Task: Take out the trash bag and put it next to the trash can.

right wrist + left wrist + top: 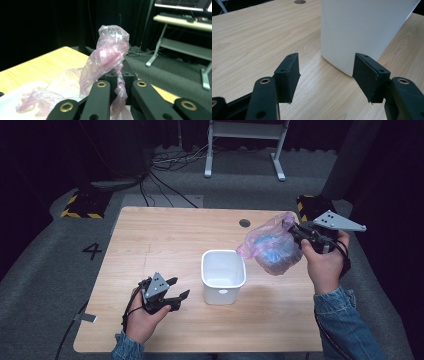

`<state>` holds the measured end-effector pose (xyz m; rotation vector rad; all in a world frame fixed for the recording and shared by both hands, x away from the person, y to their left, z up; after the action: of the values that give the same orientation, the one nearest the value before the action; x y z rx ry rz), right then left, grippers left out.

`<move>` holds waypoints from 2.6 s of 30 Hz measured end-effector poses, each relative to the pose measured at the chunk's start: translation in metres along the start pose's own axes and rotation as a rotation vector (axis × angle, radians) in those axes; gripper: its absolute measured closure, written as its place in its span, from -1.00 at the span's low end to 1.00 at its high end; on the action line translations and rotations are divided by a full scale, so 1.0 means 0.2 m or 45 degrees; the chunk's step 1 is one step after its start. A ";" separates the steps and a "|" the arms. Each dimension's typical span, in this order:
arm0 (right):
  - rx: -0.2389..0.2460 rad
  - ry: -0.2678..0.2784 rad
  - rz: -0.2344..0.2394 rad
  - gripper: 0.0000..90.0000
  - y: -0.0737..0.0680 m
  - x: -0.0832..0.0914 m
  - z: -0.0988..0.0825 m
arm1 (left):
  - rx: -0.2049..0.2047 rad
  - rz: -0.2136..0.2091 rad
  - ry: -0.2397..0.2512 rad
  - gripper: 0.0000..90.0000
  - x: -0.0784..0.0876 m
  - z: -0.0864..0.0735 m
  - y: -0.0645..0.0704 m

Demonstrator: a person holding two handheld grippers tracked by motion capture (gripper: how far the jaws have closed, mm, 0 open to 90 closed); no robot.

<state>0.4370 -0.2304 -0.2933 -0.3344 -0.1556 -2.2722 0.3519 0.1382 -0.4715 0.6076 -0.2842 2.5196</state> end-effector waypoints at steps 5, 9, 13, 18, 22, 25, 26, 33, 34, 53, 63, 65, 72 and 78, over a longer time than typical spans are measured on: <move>-0.063 -0.038 -0.016 0.96 0.06 -0.03 -0.10 | 0.006 -0.007 0.001 -0.16 0.00 0.00 0.00; -0.098 -0.077 -0.022 0.96 0.09 -0.06 -0.19 | 0.011 -0.004 0.002 -0.16 0.01 0.00 0.00; -0.122 -0.122 -0.015 0.96 0.10 -0.09 -0.27 | 0.016 -0.003 -0.001 -0.16 0.01 -0.01 -0.01; -0.144 -0.185 0.010 0.95 0.09 -0.14 -0.37 | 0.031 0.005 0.001 -0.16 0.03 -0.01 -0.01; -0.148 -0.226 0.044 0.94 0.07 -0.18 -0.43 | 0.026 0.016 -0.002 -0.16 0.04 -0.02 -0.02; -0.151 -0.255 0.068 0.94 0.04 -0.21 -0.47 | 0.036 0.019 -0.003 -0.16 0.04 -0.03 -0.02; -0.151 -0.258 0.076 0.93 0.04 -0.22 -0.48 | 0.031 0.024 -0.004 -0.16 0.04 -0.03 -0.02; -0.160 -0.319 0.114 0.86 0.00 -0.27 -0.55 | 0.046 0.036 -0.009 -0.16 0.07 -0.05 -0.03; -0.155 -0.325 0.116 0.83 0.00 -0.27 -0.55 | 0.040 0.039 -0.009 -0.16 0.07 -0.05 -0.03; -0.047 -0.347 -0.022 -0.13 0.02 -0.05 -0.48 | 0.034 0.025 -0.015 -0.16 0.05 -0.05 -0.02; -0.085 -0.301 -0.077 -0.28 0.05 0.11 -0.46 | 0.036 0.020 -0.026 -0.16 0.03 -0.05 -0.01; -0.092 -0.282 -0.093 -0.28 0.07 0.13 -0.45 | 0.032 0.018 -0.029 -0.16 0.03 -0.05 -0.01; -0.079 -0.153 -0.140 -0.29 0.09 0.20 -0.39 | 0.034 0.016 -0.028 -0.16 0.03 -0.05 -0.01; -0.027 -0.002 -0.182 -0.30 0.10 0.25 -0.33 | 0.035 0.019 -0.025 -0.16 0.03 -0.05 -0.01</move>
<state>0.4075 -0.2937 -0.3428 -0.3459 -0.1613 -2.4166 0.3449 0.1465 -0.4773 0.6440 -0.2628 2.5370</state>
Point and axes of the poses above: each handheld gripper's, and its own axes: x roughly backward along the jaws, z roughly out of its top, y roughly to its right, the point moved 5 cm from there along -x, roughly forward along the jaws, and after that the axes turned 13 degrees about z, right-handed, at the moved point
